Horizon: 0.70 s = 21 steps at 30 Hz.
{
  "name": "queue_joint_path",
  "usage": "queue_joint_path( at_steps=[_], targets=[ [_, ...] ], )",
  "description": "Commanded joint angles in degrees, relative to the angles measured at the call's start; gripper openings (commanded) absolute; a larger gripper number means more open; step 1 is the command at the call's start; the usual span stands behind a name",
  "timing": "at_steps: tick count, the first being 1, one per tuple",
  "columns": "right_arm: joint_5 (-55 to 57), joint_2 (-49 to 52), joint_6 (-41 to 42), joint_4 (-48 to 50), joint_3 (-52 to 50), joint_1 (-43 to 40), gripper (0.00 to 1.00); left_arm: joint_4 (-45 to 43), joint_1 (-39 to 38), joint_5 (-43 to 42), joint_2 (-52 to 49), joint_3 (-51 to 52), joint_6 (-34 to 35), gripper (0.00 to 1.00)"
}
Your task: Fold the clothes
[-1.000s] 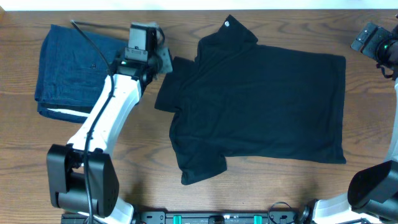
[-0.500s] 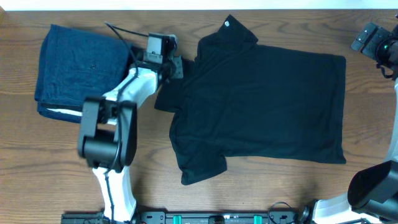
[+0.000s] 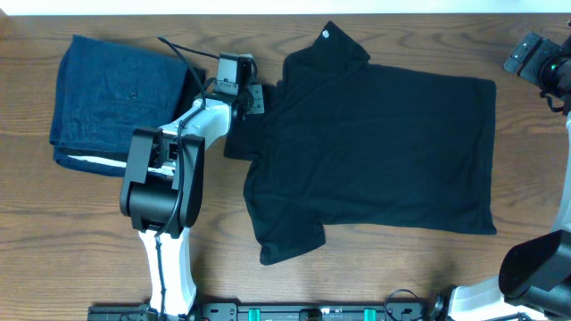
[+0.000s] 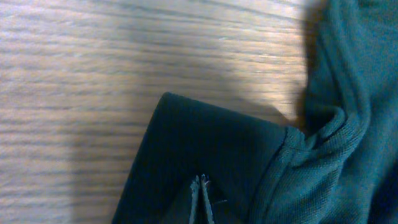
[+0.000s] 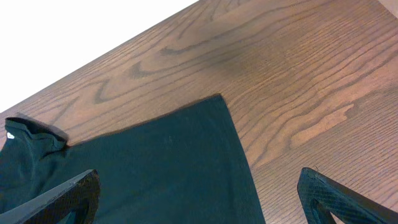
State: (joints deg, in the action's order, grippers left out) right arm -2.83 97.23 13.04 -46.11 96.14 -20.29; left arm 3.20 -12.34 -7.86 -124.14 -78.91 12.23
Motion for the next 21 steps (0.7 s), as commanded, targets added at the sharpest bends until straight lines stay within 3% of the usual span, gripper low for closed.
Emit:
queue_joint_path(
  at_steps=[1,14,19,21],
  targets=[
    [0.0,0.3,0.6,-0.2,-0.2,-0.4,0.99,2.6,0.5,5.9,-1.3,0.9,3.8,0.06],
    [0.0,0.3,0.6,-0.2,-0.2,-0.4,0.99,2.3,0.5,6.0,2.6,0.3,4.1,0.06],
    [0.0,0.3,0.6,-0.2,-0.2,-0.4,0.99,3.1,0.5,6.0,11.7,0.1,4.1,0.16],
    [0.0,0.3,0.6,-0.2,-0.2,-0.4,0.99,5.4,0.5,5.9,16.2,0.1,4.2,0.33]
  ],
)
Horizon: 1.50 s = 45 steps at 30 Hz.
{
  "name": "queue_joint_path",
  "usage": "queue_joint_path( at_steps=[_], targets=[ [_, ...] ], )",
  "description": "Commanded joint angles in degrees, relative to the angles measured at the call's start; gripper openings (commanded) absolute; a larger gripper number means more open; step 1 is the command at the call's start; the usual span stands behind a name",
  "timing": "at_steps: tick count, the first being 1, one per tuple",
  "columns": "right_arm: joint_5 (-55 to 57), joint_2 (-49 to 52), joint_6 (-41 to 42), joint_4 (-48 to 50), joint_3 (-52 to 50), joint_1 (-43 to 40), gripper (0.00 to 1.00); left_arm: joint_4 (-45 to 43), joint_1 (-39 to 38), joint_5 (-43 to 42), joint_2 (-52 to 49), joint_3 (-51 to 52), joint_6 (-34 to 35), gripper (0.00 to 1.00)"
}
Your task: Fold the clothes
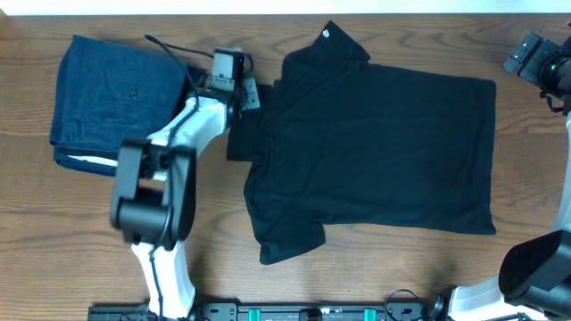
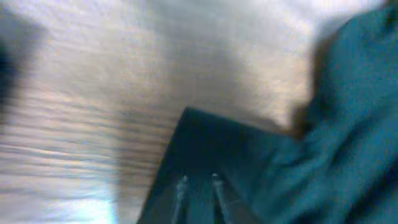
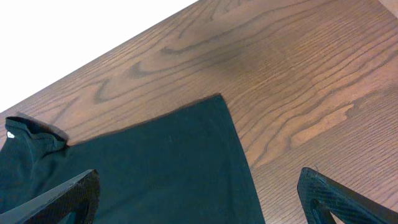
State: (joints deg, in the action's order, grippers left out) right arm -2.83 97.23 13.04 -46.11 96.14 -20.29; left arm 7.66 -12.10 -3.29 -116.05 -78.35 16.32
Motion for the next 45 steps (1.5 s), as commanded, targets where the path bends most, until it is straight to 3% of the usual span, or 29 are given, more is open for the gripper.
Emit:
queue_joint_path(
  at_steps=[1,10,12,14,18,22,33,36,39,40,41,45],
  targets=[
    [0.0,0.3,0.6,-0.2,-0.2,-0.4,0.99,2.9,0.2,1.2,10.7,-0.5,0.2,0.36],
    [0.0,0.3,0.6,-0.2,-0.2,-0.4,0.99,37.4,0.1,-1.9,34.2,-0.5,9.9,0.44],
    [0.0,0.3,0.6,-0.2,-0.2,-0.4,0.99,44.4,0.1,-2.3,37.6,-0.4,12.7,0.52],
    [0.0,0.3,0.6,-0.2,-0.2,-0.4,0.99,50.7,0.1,-2.3,40.3,-0.2,15.6,0.68],
    [0.0,0.3,0.6,-0.2,-0.2,-0.4,0.99,59.0,0.1,-3.3,42.8,1.0,15.7,0.72],
    [0.0,0.3,0.6,-0.2,-0.2,-0.4,0.99,63.0,-0.9,-4.0,42.6,2.4,14.1,0.72],
    [-1.4,0.3,0.6,-0.6,-0.2,-0.4,0.99,63.5,-9.0,-4.0,42.6,6.6,13.8,0.72],
    [-6.3,0.2,0.6,-5.0,-0.2,-0.4,0.99,63.5,-10.4,-4.0,42.6,6.6,13.8,0.72],
    [-9.0,0.2,-7.1,-12.6,-0.2,-0.4,0.99,63.4,-11.0,-4.0,42.6,6.6,13.8,0.72],
    [-7.3,0.2,-9.2,-15.8,-0.2,-0.4,0.85,63.3,-11.1,-4.0,42.6,6.6,13.8,0.72],
    [-4.7,0.2,-7.2,-19.0,-0.2,-0.5,0.79,63.1,-11.1,-4.0,42.6,6.6,13.8,0.72],
    [5.0,0.2,7.8,-29.7,-0.2,-1.3,0.79,63.1,-11.1,-4.0,42.6,6.6,13.8,0.72]
  ],
)
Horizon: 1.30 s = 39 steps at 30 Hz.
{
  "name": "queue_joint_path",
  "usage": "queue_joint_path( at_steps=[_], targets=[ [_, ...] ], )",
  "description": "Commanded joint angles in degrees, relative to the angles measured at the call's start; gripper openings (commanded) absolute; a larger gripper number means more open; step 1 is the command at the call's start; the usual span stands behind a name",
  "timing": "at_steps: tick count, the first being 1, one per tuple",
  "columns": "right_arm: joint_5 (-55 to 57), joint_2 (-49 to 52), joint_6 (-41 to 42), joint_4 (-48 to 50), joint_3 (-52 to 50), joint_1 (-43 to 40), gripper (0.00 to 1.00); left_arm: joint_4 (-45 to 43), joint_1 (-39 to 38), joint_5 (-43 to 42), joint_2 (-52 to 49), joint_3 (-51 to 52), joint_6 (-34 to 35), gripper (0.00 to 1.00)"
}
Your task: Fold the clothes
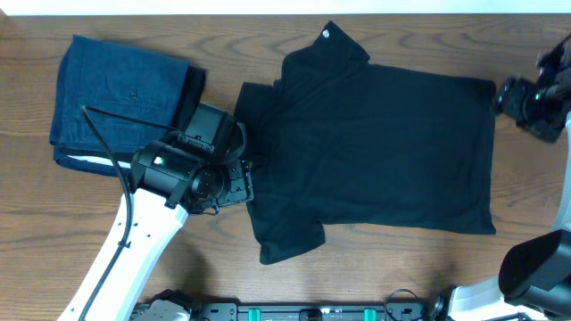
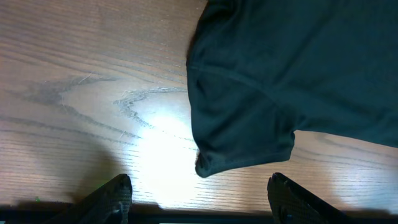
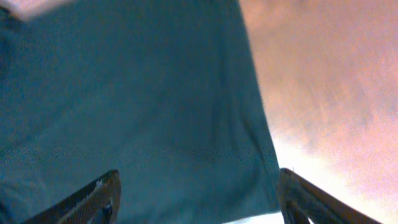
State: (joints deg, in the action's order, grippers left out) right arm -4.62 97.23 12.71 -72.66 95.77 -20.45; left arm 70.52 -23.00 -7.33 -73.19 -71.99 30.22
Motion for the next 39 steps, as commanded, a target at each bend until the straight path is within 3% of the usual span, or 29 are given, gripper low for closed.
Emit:
queue_joint_path(
  at_steps=[1,5,11,21,23,27,28,33,39],
  targets=[
    [8.2,0.2,10.6,-5.6,0.1,-1.3,0.79,0.2,-0.2,0.1,-0.2,0.3,-0.1,0.72],
    [12.3,-0.3,13.6,-11.5,-1.7,-1.3,0.78,0.2,-0.2,0.1,-0.2,0.3,-0.1,0.72],
    [11.0,-3.0,14.1,-9.7,-9.6,-1.3,0.73,0.2,-0.2,0.1,-0.2,0.3,-0.1,0.72],
    [7.5,-9.6,16.2,6.7,-32.8,-2.3,0.63,0.2,-0.2,0.1,-0.2,0.3,-0.1,0.73],
    [7.7,-9.5,16.2,10.3,-36.1,-2.3,0.54,0.2,-0.2,0.1,-0.2,0.3,-0.1,0.73],
    [7.8,-9.2,16.9,18.1,-42.9,-3.4,0.19,0.2,-0.2,0.1,-0.2,0.3,-0.2,0.73],
    [7.8,-9.2,16.9,19.4,-44.0,-3.9,0.20,0.2,-0.2,0.1,-0.2,0.3,-0.2,0.73],
    [7.2,-9.2,16.6,19.4,-45.4,-7.3,0.43,0.2,-0.2,0.5,-0.2,0.3,-0.2,0.73],
    [7.2,-9.2,17.5,20.7,-46.8,-8.8,0.51,0.2,-0.2,0.5,-0.2,0.3,-0.1,0.73]
  ],
)
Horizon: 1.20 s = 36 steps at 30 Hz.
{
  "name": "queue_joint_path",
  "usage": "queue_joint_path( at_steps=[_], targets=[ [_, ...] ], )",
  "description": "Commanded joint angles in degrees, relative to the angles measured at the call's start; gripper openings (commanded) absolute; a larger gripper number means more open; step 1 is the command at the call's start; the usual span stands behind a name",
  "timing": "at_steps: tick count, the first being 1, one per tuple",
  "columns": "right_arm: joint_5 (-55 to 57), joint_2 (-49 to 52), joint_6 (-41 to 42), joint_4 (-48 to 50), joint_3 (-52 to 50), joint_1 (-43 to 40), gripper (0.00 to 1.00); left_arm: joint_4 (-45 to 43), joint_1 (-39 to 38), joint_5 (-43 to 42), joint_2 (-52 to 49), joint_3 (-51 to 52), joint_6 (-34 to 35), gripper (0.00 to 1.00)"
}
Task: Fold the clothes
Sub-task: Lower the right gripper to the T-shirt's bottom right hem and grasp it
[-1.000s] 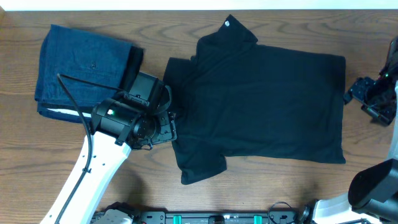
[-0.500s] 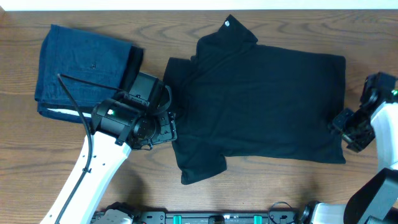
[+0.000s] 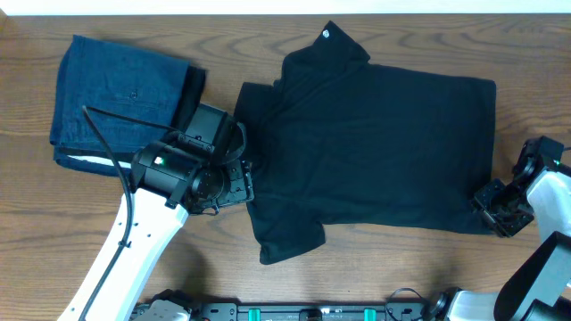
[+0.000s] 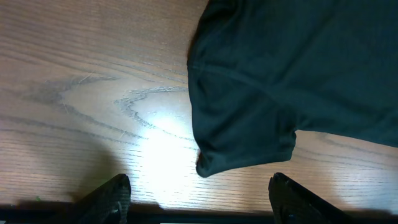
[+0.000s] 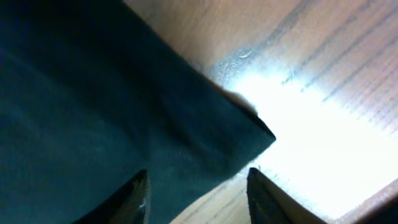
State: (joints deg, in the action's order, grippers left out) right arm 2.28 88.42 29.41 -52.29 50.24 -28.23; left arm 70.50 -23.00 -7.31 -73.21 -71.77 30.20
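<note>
A black polo shirt (image 3: pixel 375 143) lies spread flat, its collar (image 3: pixel 332 40) at the far edge. My left gripper (image 3: pixel 230 183) hangs open, high over the shirt's left edge. In its wrist view its fingertips (image 4: pixel 111 196) frame bare wood just below the near sleeve (image 4: pixel 242 130). My right gripper (image 3: pixel 498 212) is low at the shirt's near right hem corner (image 5: pixel 249 134). It is open, with its fingers (image 5: pixel 134 199) astride that corner's edge and nothing pinched.
Folded blue jeans (image 3: pixel 120 98) lie at the far left beside the left arm. The wooden table (image 3: pixel 401 267) shows bare between the shirt and the near edge. The shirt's near sleeve (image 3: pixel 287 239) points toward that edge.
My right gripper has gone from the shirt's far right hem corner to low at its near right corner, still open. The left arm and the shirt look unchanged.
My left gripper was shut on the far sleeve at the shirt's left side, then its fingers had parted there. Later it hung open, high over the shirt's left edge. The right gripper stayed open at the far right, then at the hem, now at the near corner.
</note>
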Motion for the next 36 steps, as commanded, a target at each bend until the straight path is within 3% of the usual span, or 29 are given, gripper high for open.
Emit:
queue_joint_path(
  at_steps=[1,7,10,14,27,32,36],
  targets=[
    [0.3,-0.4,0.8,0.4,-1.7,-1.2,0.52,0.3,-0.2,0.5,-0.2,0.1,-0.1,0.73],
    [-1.3,-0.4,1.4,5.0,-6.5,-1.2,0.58,0.4,-0.2,0.5,-0.2,0.1,-0.1,0.73],
    [-1.7,-0.4,1.4,5.7,-7.8,-1.2,0.67,0.4,-0.2,0.5,-0.2,0.1,-0.1,0.73],
    [-1.1,-0.4,1.4,5.9,-8.0,-1.2,0.72,0.4,-0.2,0.5,-0.2,0.1,-0.1,0.73],
    [-0.9,-0.3,1.5,10.8,-9.7,-2.2,0.72,0.4,-0.2,0.5,-0.2,0.1,-0.1,0.73],
    [-5.3,-0.6,0.4,11.4,-9.9,-2.2,0.64,0.4,-0.2,0.5,-0.2,0.1,-0.1,0.73],
    [-5.6,-3.0,-0.3,9.9,-9.4,-2.2,0.65,0.4,-0.2,0.5,-0.2,0.1,-0.1,0.73]
  ],
)
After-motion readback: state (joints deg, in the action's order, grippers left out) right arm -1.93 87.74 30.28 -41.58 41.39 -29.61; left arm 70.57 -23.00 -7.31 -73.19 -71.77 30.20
